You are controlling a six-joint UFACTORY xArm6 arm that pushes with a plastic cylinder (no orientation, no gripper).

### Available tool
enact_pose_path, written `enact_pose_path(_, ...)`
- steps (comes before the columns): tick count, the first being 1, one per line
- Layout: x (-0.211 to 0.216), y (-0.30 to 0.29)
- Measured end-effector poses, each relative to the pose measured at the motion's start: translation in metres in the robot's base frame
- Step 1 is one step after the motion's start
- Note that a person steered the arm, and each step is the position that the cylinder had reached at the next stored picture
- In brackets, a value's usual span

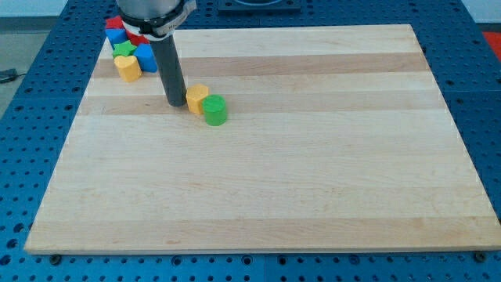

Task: Move the yellow heart near to the green circle

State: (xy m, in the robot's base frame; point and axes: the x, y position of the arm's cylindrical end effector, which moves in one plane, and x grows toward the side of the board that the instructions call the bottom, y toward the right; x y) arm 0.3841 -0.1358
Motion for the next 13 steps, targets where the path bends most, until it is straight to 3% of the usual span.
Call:
enact_pose_path(1,0.006,-0.009)
enact_pose_path(4,-0.012,-0.169)
enact_pose_path(6,-0.105,-0.165)
enact_pose_path(7,-0.117,-0.162)
enact_pose_path(10,-0.065,-0.078)
enact_pose_path(13,0.001,-0.088)
